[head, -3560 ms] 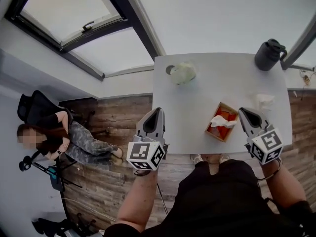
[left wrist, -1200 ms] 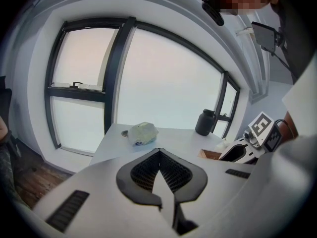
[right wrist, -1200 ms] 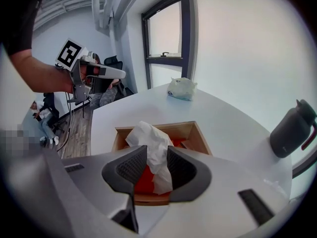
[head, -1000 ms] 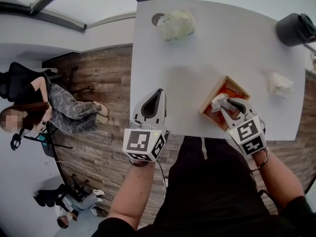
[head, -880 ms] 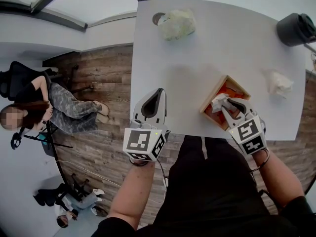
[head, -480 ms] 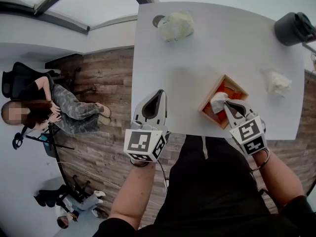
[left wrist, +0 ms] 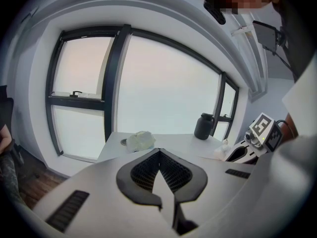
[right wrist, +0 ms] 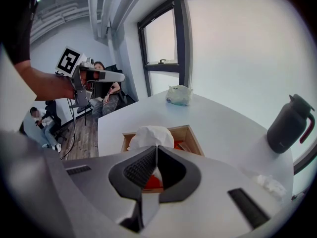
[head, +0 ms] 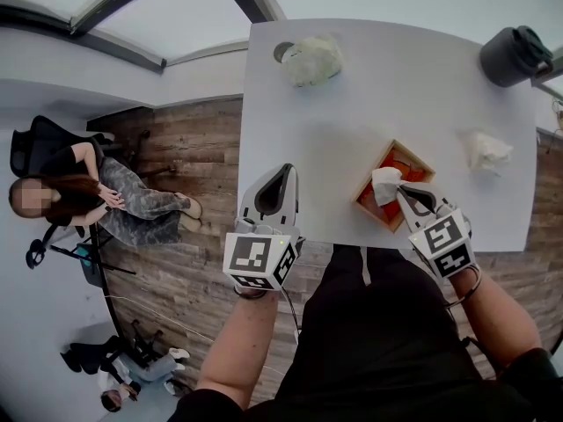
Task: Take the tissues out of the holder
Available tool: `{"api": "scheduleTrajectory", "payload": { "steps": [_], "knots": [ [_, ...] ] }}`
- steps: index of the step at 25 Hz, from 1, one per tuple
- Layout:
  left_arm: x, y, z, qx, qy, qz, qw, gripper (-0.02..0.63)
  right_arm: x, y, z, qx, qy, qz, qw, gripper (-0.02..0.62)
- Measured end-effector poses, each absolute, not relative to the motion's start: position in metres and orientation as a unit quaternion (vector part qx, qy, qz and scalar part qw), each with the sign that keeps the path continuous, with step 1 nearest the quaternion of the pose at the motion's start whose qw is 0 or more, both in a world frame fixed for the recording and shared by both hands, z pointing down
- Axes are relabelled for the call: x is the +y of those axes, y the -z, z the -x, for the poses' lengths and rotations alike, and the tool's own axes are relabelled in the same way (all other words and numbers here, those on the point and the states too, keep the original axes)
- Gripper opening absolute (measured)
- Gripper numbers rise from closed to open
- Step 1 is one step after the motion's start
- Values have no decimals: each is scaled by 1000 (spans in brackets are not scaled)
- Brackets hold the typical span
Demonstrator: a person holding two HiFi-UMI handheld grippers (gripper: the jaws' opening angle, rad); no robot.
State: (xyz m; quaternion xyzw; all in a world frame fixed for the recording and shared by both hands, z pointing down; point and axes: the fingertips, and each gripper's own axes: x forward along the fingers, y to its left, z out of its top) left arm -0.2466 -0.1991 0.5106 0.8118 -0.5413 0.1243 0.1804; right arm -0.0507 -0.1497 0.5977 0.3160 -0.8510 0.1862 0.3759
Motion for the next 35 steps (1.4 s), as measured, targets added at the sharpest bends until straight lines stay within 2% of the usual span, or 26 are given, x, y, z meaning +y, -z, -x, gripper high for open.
{"api": "scheduleTrajectory", "payload": {
  "steps": [35],
  "knots": [
    [-196, -403, 256, -546, -96, -826, 97, 5, -191, -476, 44, -873, -110, -365, 303, 15]
  ]
}}
